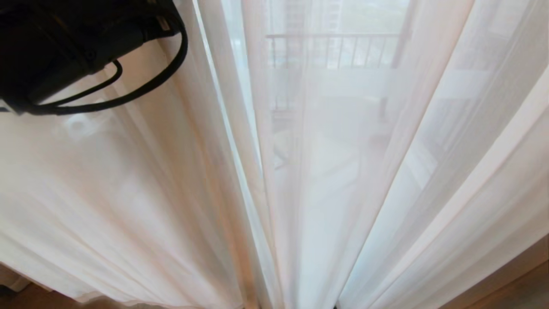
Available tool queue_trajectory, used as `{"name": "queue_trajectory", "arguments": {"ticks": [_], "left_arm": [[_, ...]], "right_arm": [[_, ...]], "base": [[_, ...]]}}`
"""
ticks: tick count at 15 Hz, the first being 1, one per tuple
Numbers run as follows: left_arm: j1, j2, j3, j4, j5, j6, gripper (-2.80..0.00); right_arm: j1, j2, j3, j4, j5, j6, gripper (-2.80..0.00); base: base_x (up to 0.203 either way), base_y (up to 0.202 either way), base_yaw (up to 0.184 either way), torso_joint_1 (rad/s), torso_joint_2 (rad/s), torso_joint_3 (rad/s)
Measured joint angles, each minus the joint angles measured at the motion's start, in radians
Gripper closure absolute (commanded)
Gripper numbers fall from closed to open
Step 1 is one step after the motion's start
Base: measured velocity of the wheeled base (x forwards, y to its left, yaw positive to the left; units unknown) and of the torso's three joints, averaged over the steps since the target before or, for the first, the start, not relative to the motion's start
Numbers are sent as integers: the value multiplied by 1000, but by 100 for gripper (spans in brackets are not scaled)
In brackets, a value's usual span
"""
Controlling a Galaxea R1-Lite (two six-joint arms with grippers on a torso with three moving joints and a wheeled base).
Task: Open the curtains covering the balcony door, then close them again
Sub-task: Close the inner curtains on both sides
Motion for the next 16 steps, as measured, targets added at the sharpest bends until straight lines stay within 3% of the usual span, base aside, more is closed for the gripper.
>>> {"name": "queue_trajectory", "arguments": {"ticks": [6, 9, 12, 16], "left_arm": [[5, -6, -3, 9, 7, 0, 0], [12, -42, -10, 119, 8, 0, 0], [4, -34, -82, 128, 2, 0, 0], [-34, 46, -265, 135, 2, 25, 0]], "right_arm": [[0, 0, 0, 0, 0, 0, 0], [0, 0, 0, 0, 0, 0, 0], [0, 0, 0, 0, 0, 0, 0], [0, 0, 0, 0, 0, 0, 0]], "base": [[0, 0, 0, 0, 0, 0], [0, 0, 0, 0, 0, 0], [0, 0, 0, 0, 0, 0], [0, 0, 0, 0, 0, 0]]}}
